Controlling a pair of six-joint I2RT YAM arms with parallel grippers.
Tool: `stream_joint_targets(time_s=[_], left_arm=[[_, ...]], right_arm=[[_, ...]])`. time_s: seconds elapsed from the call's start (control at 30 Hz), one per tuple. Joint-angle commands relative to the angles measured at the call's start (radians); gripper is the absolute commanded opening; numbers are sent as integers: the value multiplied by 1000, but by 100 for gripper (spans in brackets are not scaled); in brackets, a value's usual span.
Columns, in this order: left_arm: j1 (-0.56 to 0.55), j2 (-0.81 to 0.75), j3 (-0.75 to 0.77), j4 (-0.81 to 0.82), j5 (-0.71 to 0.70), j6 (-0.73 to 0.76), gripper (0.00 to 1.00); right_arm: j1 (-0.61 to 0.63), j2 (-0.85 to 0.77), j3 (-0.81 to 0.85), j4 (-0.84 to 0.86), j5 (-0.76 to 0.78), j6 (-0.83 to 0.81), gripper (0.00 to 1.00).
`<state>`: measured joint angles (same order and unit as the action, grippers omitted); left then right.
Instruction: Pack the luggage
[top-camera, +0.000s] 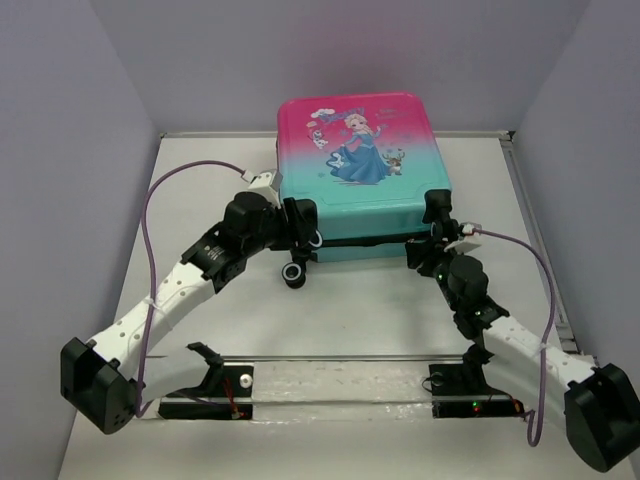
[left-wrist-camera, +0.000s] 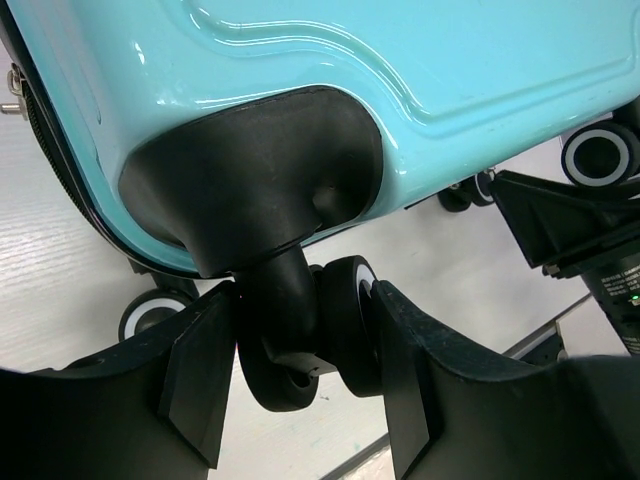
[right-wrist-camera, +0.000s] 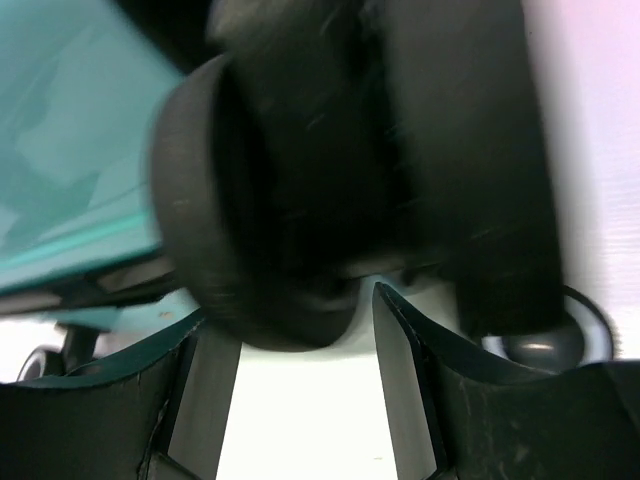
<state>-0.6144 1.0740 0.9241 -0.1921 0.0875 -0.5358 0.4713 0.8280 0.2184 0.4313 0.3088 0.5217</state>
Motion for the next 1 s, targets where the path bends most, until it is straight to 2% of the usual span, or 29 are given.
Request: stream_joint_targets(time_s=[0.0,0.07,0.3,0.57,0.7,0.73,0.83,0.9,0.97], left_arm=[[-18,-92,58,237,101,27,6],[-18,-88,62,252,119,23,6],[-18,-89,87,241,153,36,6],[-18,-88,93,221,166,45,6],[-18,-85,88,218,170,42,6],[-18,-88,90,214,170,43,6],[-18,-86,96,206,166,48,6],[-18,-83,98,204,167,48,6],[-18,-79,98,206,166,48,6]], right_arm=[[-7,54,-53,222,-218,-43,60],[-7,91,-54,270,-241,-77,60],[-7,224,-42,348,-120,-123,57],[-7,269,-33,406,-102,-172,56],[-7,327,-22,478,-132,-175,39],[-7,345,-14,498,-128,-180,30],[-7,358,-2,517,-145,-180,28],[-7,375,7,527,-171,-180,20],[-7,385,7,558,-183,-184,20]])
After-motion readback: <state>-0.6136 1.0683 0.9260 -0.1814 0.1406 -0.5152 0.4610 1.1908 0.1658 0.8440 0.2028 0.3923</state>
